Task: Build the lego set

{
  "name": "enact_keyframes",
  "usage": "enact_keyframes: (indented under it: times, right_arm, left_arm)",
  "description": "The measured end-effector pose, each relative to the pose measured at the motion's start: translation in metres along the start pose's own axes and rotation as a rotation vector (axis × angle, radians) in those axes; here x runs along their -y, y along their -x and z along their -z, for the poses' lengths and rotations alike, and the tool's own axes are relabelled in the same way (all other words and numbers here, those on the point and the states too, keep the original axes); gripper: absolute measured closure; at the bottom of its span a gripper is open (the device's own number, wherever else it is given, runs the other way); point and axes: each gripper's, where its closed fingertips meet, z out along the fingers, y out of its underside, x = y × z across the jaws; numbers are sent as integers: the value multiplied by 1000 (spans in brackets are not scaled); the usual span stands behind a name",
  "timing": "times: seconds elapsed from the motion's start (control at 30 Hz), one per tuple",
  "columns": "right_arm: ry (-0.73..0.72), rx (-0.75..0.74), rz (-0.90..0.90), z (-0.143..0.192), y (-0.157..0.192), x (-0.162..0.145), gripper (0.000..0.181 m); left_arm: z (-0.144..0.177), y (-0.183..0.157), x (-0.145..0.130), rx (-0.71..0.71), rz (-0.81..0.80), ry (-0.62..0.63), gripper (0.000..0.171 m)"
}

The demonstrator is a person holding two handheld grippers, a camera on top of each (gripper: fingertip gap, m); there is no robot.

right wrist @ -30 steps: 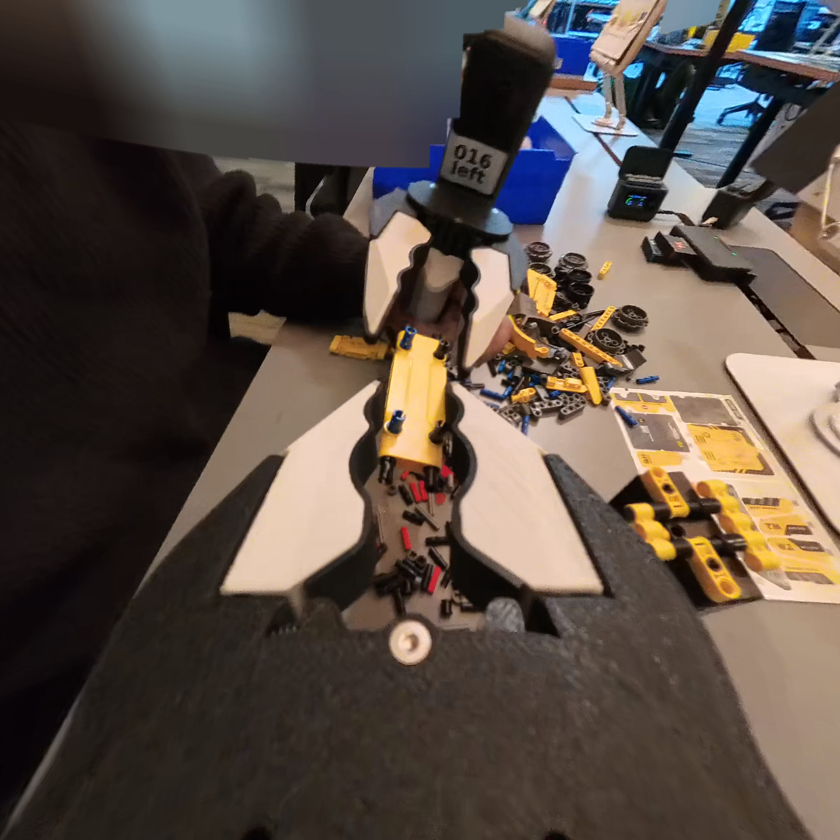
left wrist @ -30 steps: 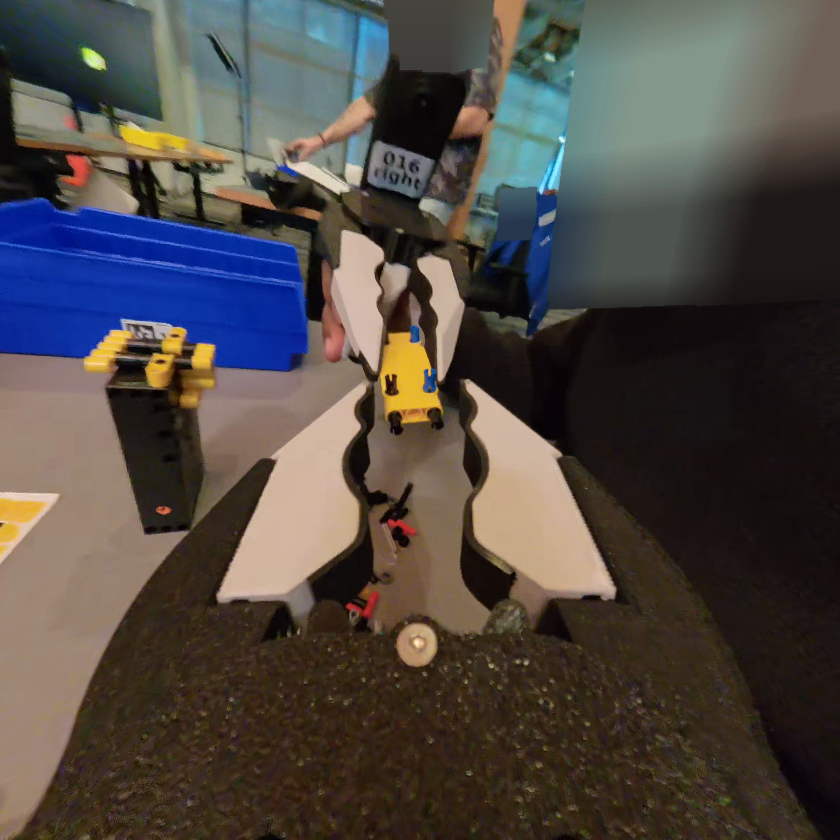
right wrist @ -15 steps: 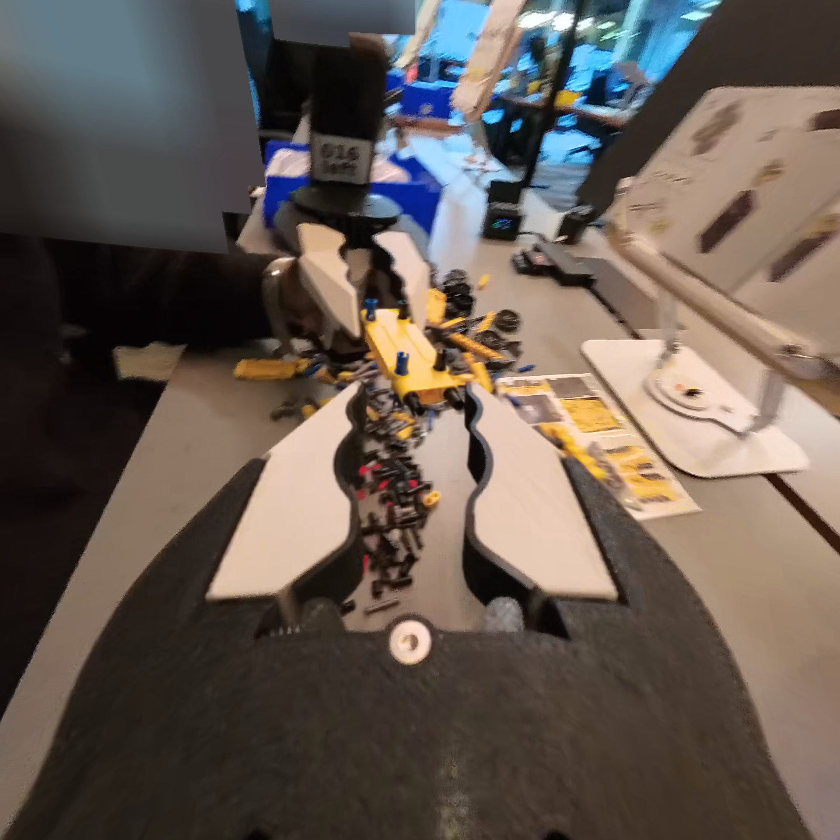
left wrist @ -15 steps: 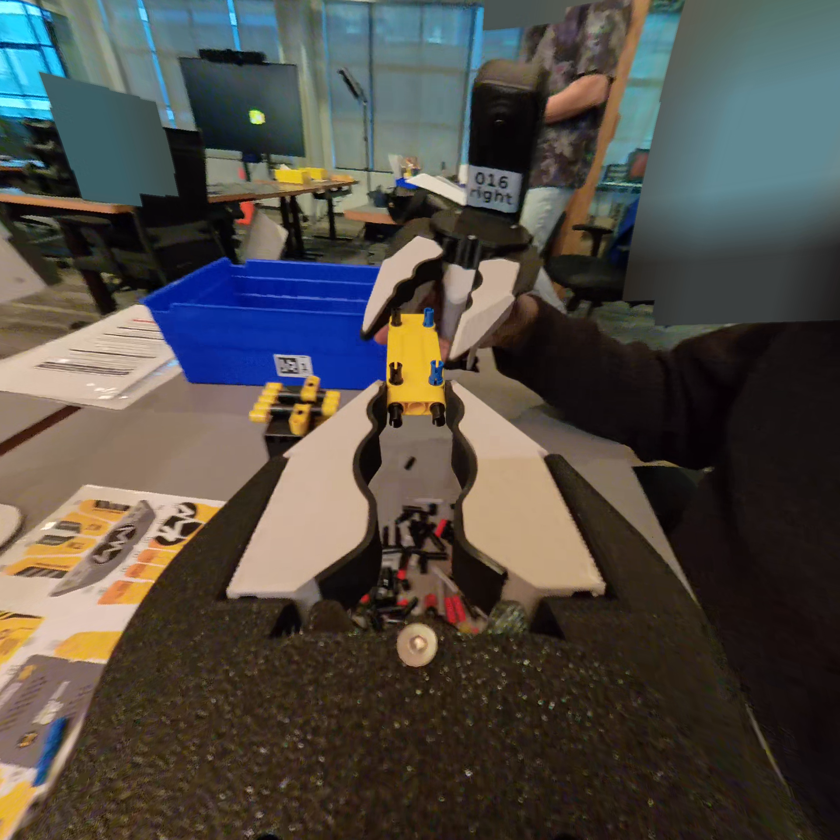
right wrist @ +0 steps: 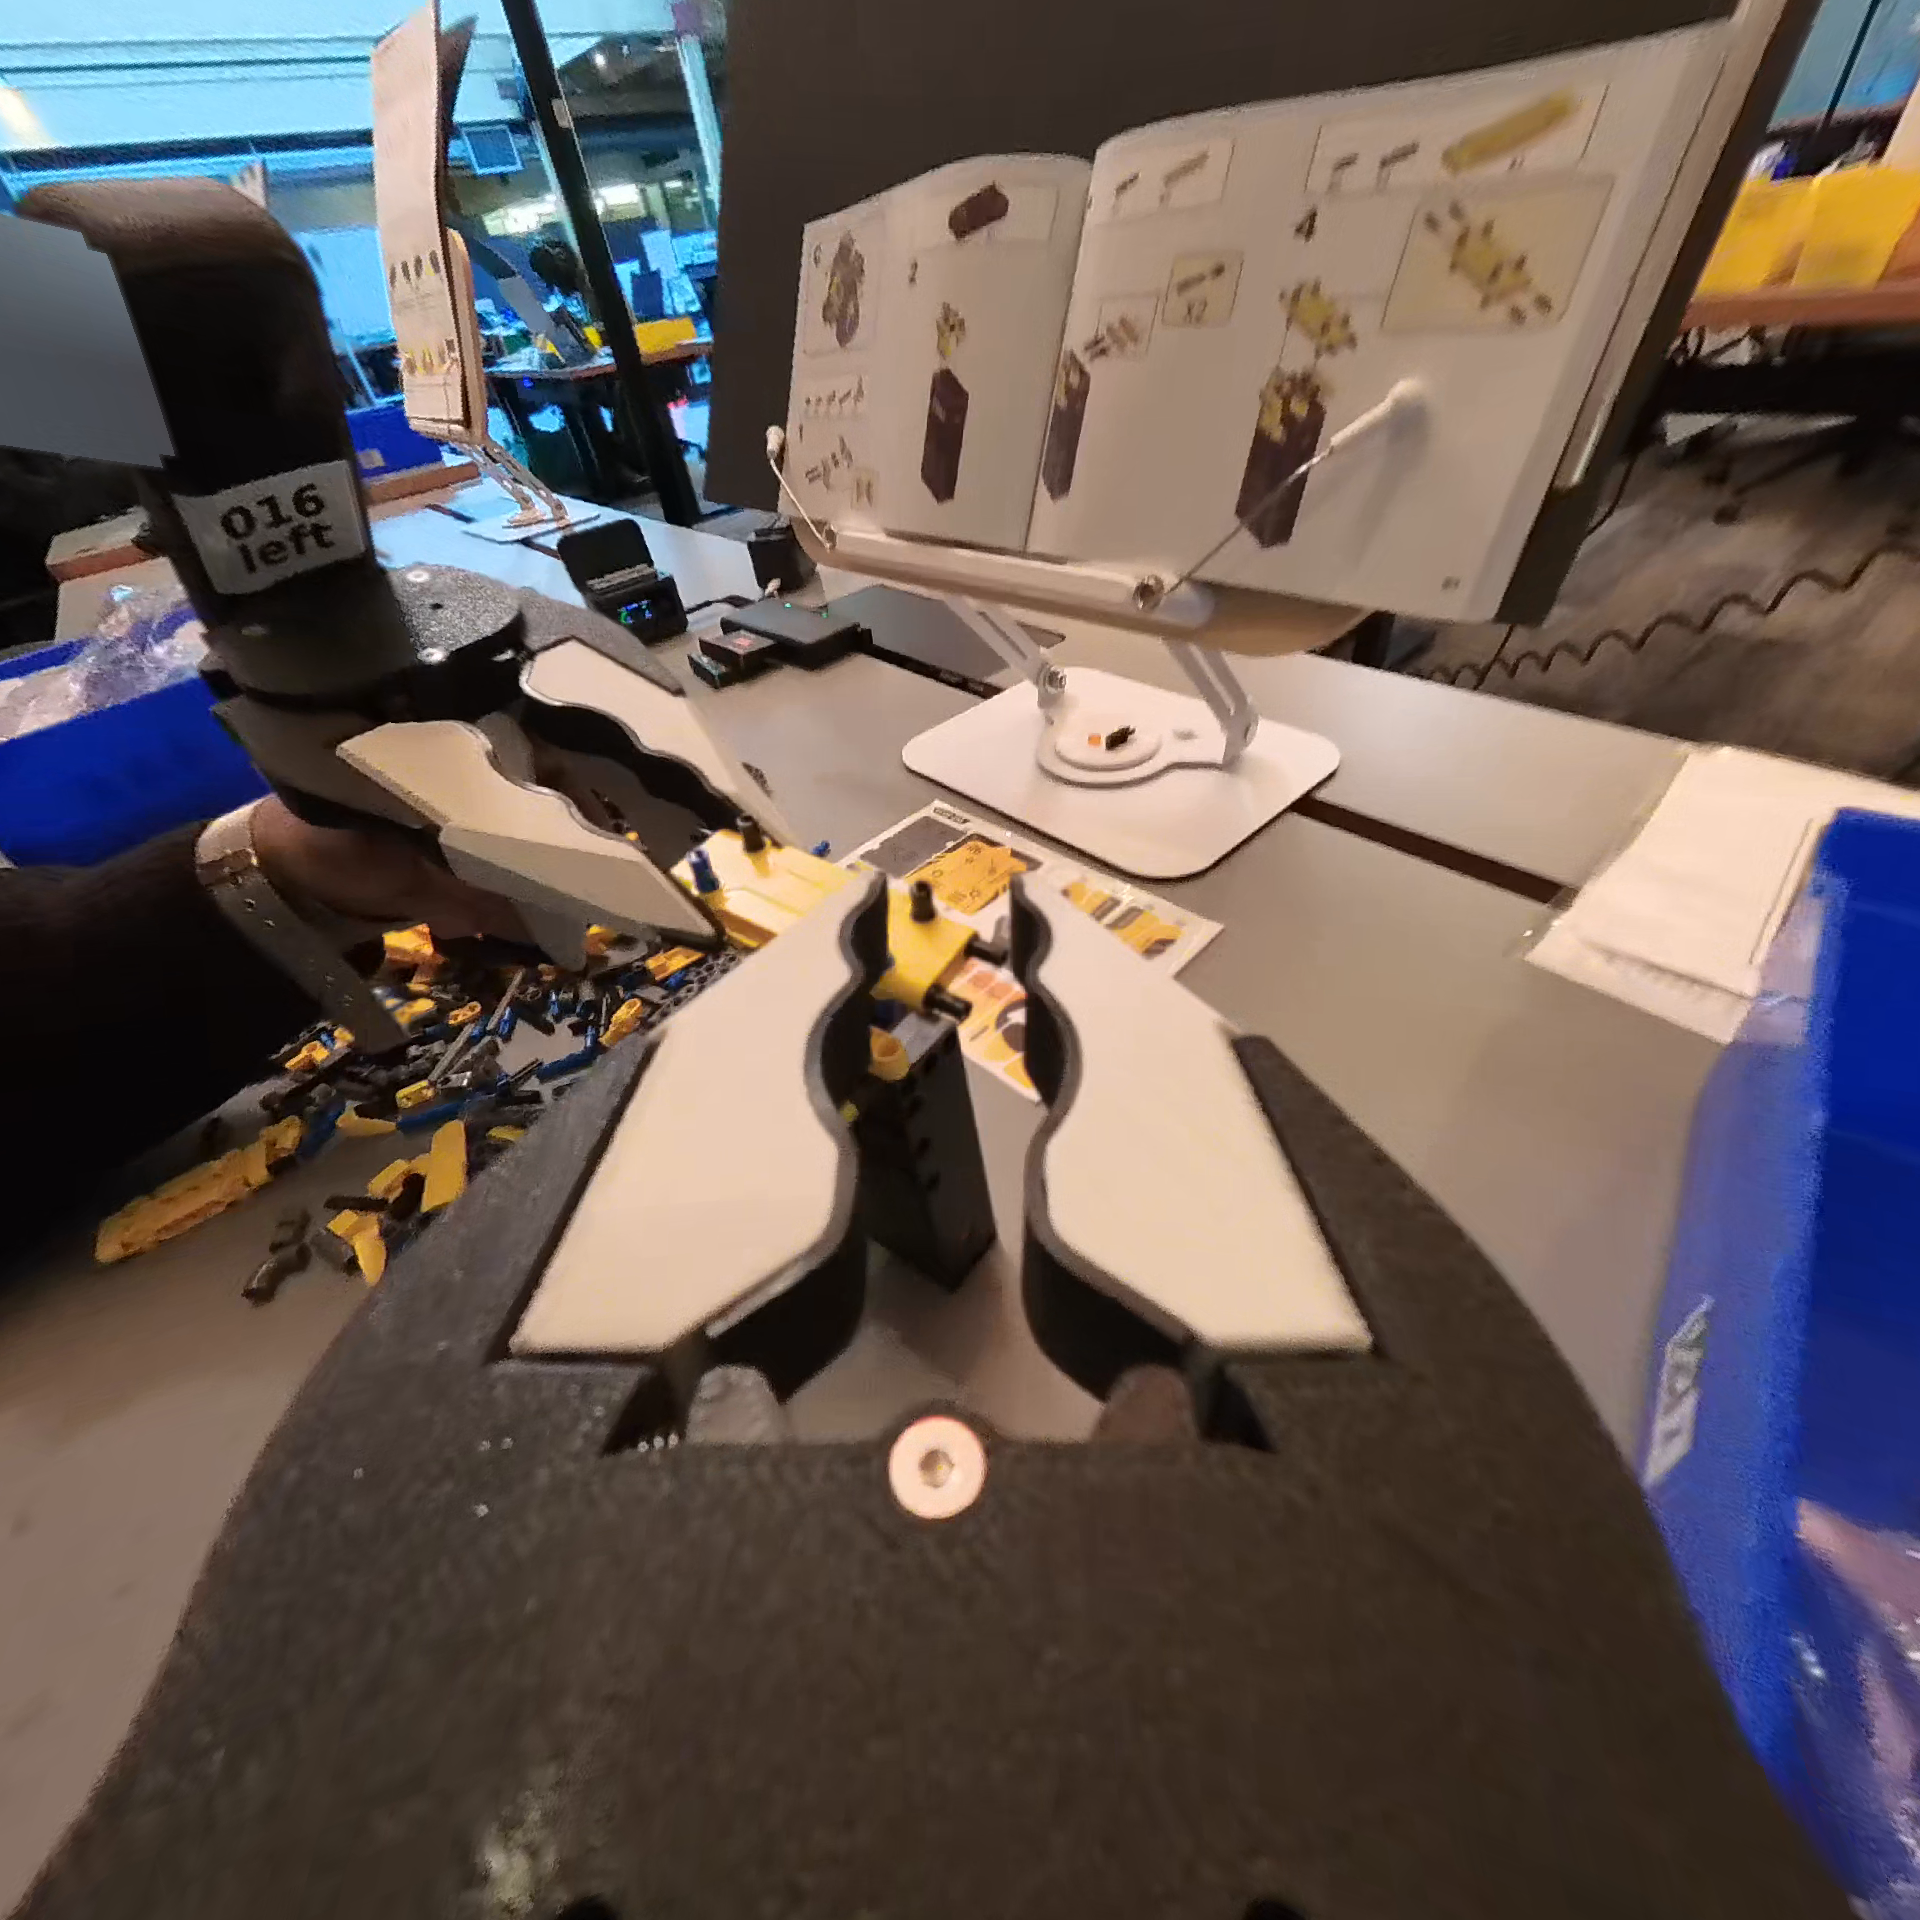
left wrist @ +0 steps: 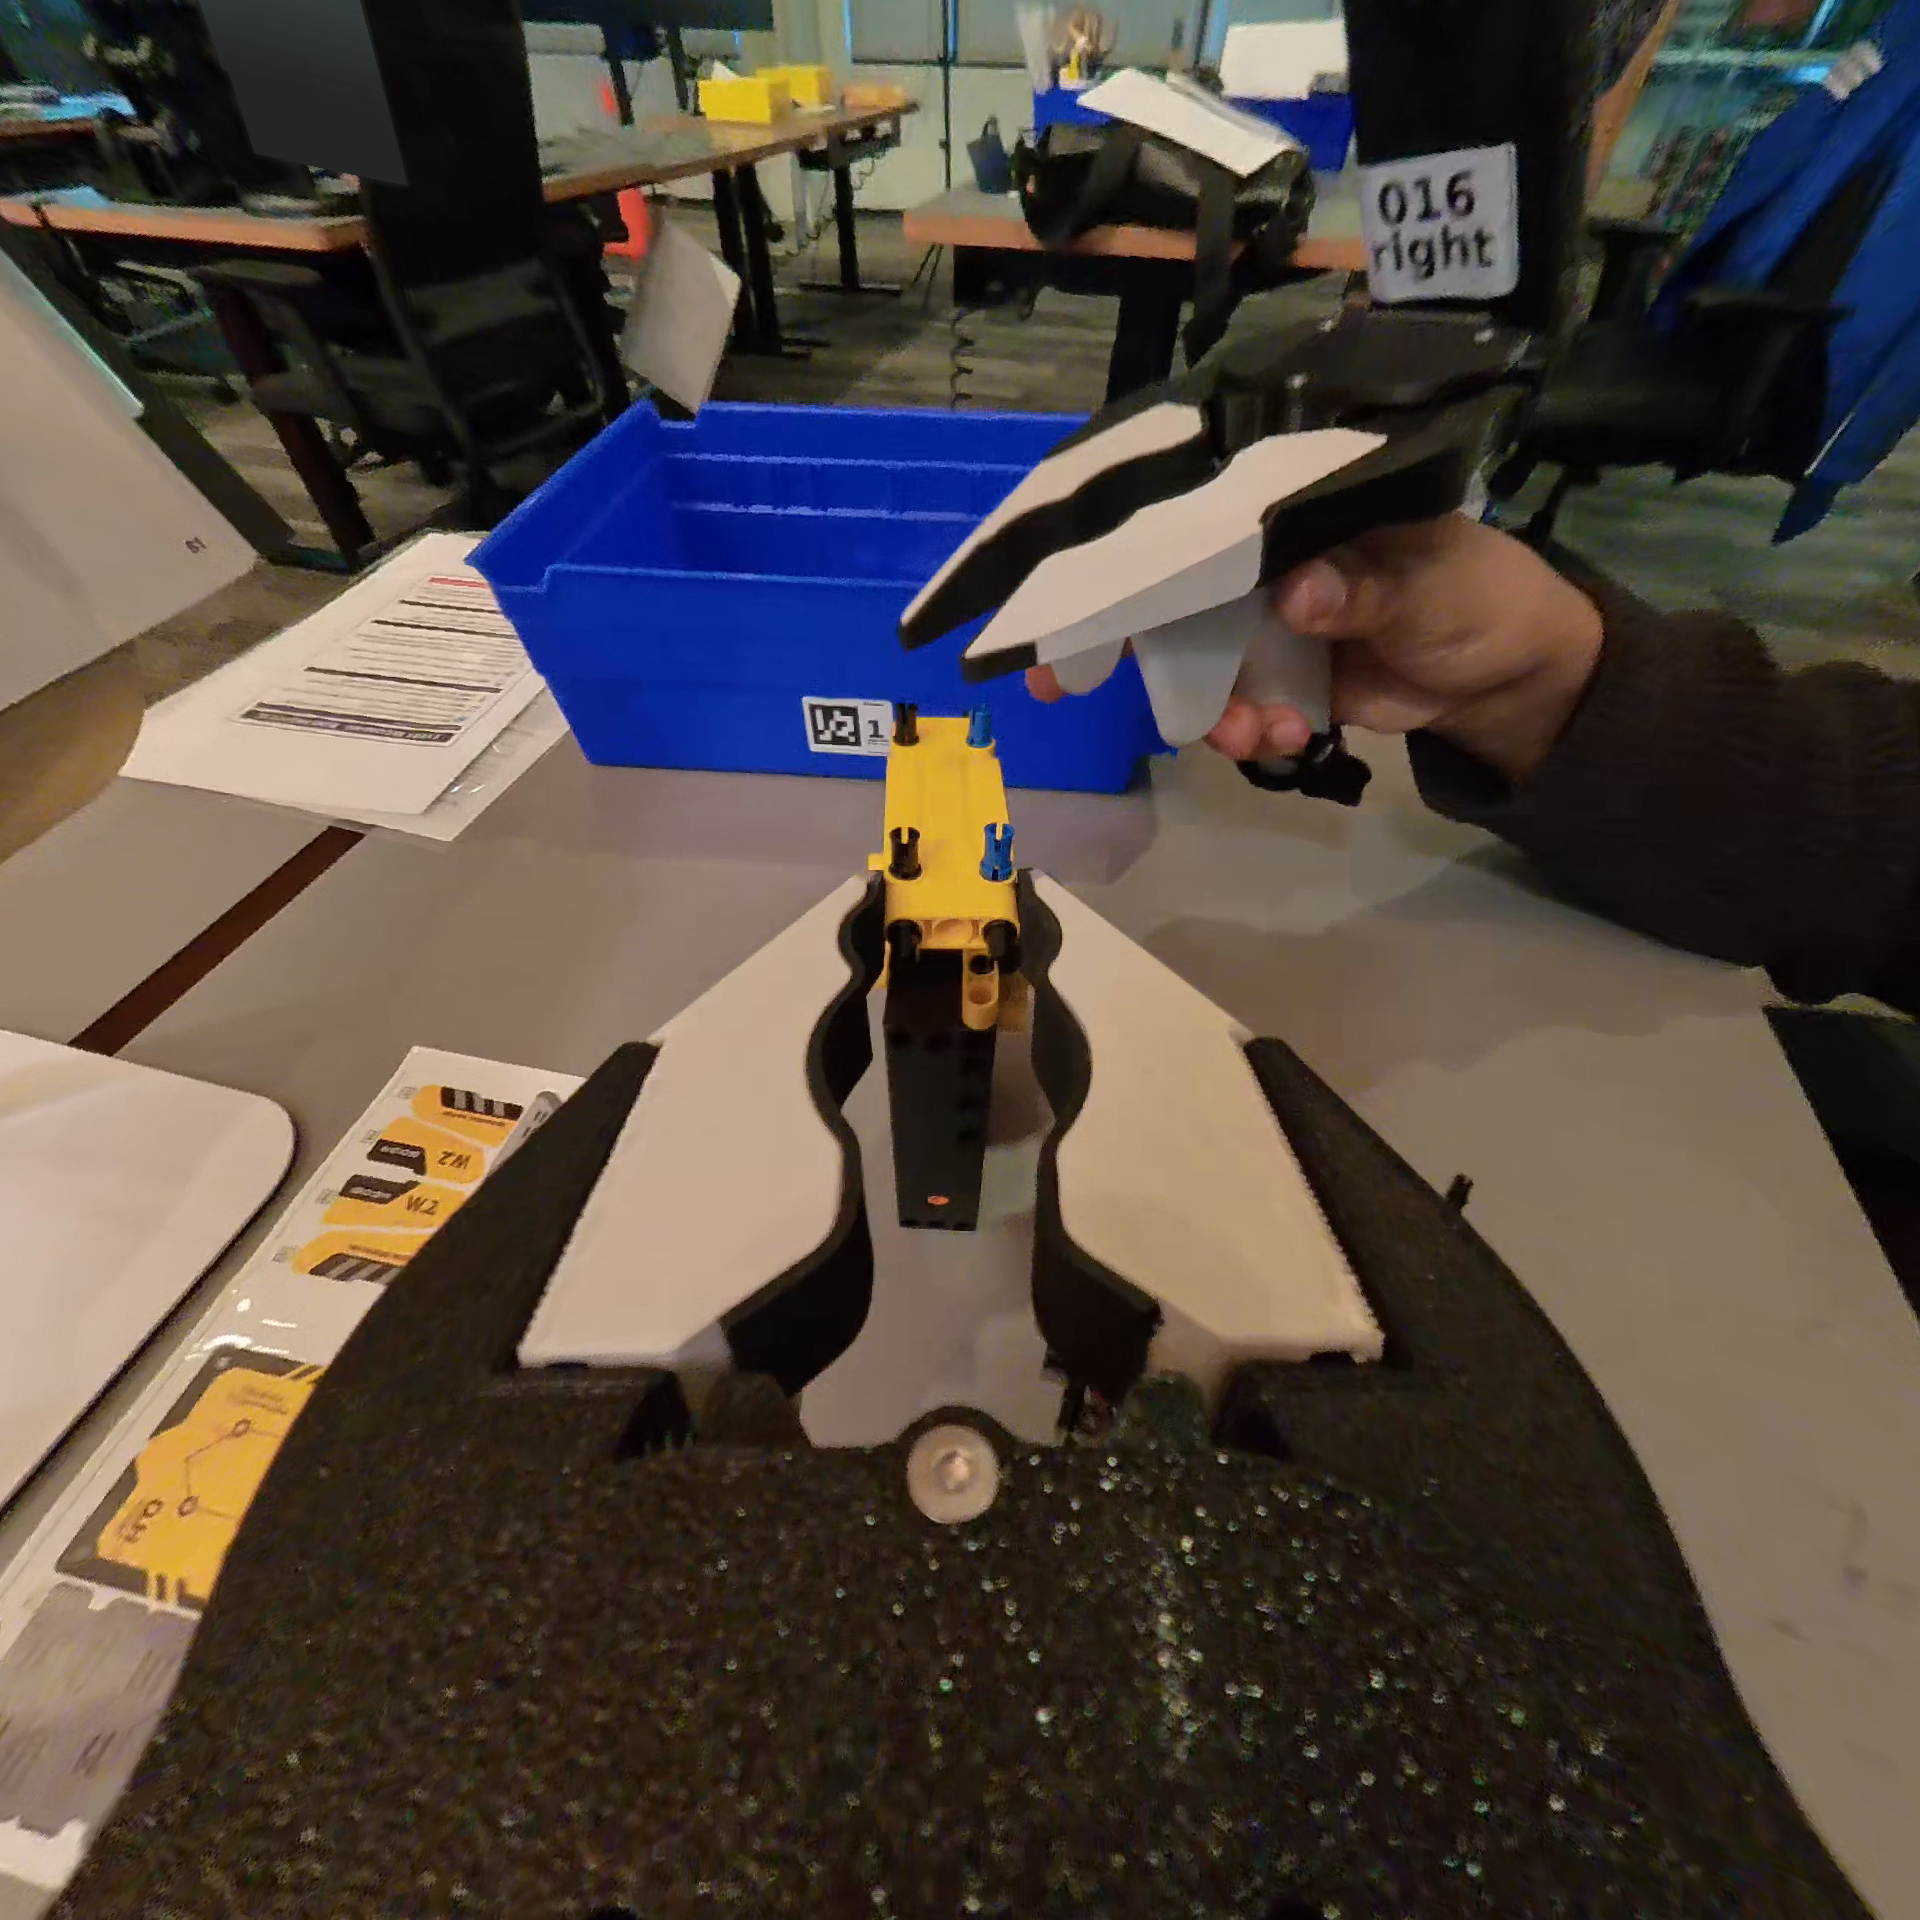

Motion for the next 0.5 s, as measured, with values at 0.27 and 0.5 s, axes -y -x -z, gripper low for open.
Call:
enact_keyframes:
  times: [0.27, 0.5]
  right_arm:
    - [69, 22, -11, -6, 3, -15, 166]
    - [89, 40, 6, -5, 6, -17, 166]
  left_arm:
    - [-1, 1, -9, -19, 30, -10, 147]
    - [-3, 0, -11, -30, 42, -24, 147]
